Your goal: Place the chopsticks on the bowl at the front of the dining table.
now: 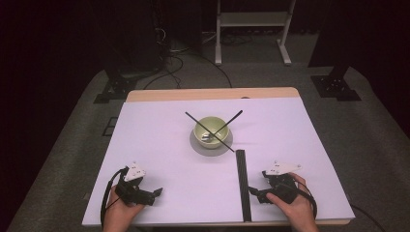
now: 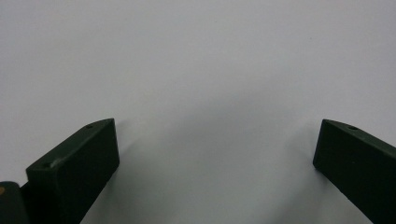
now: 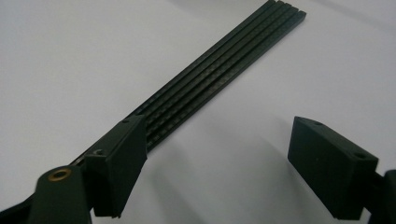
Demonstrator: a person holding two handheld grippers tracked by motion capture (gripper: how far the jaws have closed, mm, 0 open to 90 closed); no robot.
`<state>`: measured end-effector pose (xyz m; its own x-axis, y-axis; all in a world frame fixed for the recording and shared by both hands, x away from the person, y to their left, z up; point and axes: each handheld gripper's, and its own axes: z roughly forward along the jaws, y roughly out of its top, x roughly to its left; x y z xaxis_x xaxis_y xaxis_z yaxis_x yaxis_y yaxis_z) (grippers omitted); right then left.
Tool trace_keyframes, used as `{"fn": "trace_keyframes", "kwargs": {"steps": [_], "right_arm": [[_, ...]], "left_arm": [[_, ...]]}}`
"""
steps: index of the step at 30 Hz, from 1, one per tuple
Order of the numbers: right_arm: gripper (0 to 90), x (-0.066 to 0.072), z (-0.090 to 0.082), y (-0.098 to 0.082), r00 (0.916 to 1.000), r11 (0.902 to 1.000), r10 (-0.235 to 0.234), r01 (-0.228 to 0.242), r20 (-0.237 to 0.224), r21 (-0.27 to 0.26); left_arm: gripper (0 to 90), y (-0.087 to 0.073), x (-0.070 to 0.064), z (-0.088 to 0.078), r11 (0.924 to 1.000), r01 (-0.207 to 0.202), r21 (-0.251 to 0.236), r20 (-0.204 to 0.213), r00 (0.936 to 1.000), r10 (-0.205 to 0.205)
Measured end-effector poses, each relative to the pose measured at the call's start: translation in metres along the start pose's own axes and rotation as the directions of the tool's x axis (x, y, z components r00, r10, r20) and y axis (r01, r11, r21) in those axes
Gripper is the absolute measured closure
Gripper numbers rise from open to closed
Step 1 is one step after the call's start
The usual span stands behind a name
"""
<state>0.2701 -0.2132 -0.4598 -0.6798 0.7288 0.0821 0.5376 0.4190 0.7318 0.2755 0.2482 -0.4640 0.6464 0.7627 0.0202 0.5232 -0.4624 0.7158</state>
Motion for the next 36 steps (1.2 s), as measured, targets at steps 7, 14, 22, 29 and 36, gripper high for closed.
{"fn": "trace_keyframes", "kwargs": {"steps": [7, 14, 22, 29, 36], "right_arm": [[18.2, 0.005, 0.004, 0.001, 0.9998, 0.9998, -0.016, 0.016, -0.014, 0.012], [17.8, 0.007, 0.005, 0.001, 0.9996, 0.9997, -0.023, 0.023, -0.014, 0.013], [17.8, 0.012, 0.006, 0.0, 0.9977, 0.9974, -0.067, 0.067, 0.012, 0.025], [17.7, 0.011, 0.004, -0.002, 0.9963, 0.9961, -0.083, 0.083, 0.022, 0.032], [17.7, 0.008, 0.0, -0.005, 0.9967, 0.9966, -0.078, 0.077, 0.023, 0.03]], "left_arm": [[0.0, 0.0, 0.0, 0.0, 1.0, 0.0, 0.0, 0.0, 1.0, 0.0], [0.0, 0.0, 0.0, 0.0, 1.0, 0.0, 0.0, 0.0, 1.0, 0.0], [0.0, 0.0, 0.0, 0.0, 1.0, 0.0, 0.0, 0.0, 1.0, 0.0], [0.0, 0.0, 0.0, 0.0, 1.0, 0.0, 0.0, 0.0, 1.0, 0.0], [0.0, 0.0, 0.0, 0.0, 1.0, 0.0, -0.001, 0.0, 1.0, 0.0]]}}
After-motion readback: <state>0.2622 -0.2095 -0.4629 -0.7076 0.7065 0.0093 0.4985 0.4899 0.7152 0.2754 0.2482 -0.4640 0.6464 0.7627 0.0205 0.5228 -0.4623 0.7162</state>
